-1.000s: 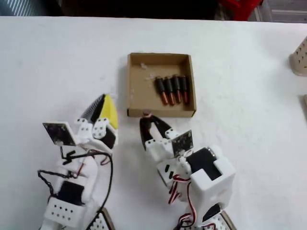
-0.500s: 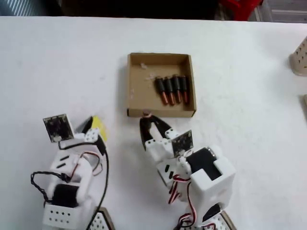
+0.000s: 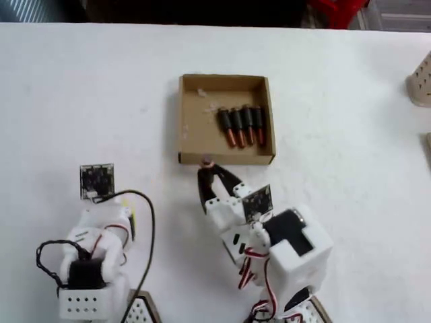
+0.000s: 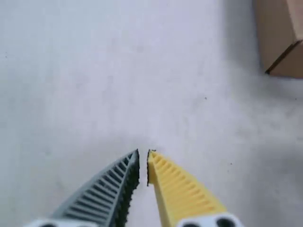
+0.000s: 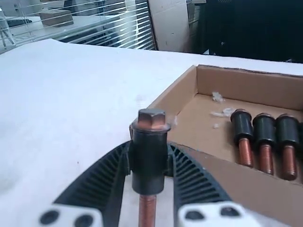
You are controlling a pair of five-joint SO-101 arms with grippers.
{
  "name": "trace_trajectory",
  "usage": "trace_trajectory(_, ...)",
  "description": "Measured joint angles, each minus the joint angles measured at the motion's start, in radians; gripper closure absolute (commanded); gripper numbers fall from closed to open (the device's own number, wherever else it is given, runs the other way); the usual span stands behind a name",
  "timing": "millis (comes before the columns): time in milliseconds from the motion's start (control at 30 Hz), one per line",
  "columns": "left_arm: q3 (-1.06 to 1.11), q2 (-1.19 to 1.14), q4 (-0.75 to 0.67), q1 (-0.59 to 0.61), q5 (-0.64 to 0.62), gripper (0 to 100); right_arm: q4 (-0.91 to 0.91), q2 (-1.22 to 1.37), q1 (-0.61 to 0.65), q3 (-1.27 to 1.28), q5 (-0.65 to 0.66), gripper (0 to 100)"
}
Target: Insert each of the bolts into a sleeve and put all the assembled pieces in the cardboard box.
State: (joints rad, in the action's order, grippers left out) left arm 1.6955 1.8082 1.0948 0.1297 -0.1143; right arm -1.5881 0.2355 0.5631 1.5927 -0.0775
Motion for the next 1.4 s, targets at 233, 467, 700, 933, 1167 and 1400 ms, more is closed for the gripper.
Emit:
trace_trajectory(233, 0.0, 0.002, 0.025, 0.002, 0.005, 93, 0.135, -0.252, -0.057, 0.074, 0.0, 98.3)
trace_trajectory(467, 0.0, 0.002, 0.032, 0.011, 0.005, 93, 0.439, -0.534, -0.152, 0.077, 0.0, 98.3)
trace_trajectory(700, 0.0, 0.002, 0.032, 0.023, 0.005, 93, 0.833, -0.882, -0.17, 0.077, 0.0, 98.2)
trace_trajectory(933, 0.0, 0.002, 0.098, 0.023, 0.005, 93, 1.407, -1.24, -0.178, 0.011, 0.0, 98.2)
trace_trajectory(1167, 0.0, 0.002, 0.112, 0.023, 0.005, 93, 1.927, -1.456, -0.178, -0.18, 0.0, 98.1)
trace_trajectory(1400, 0.0, 0.002, 0.112, 0.023, 0.005, 93, 2.018, -1.421, -0.18, -0.358, 0.043, 98.1)
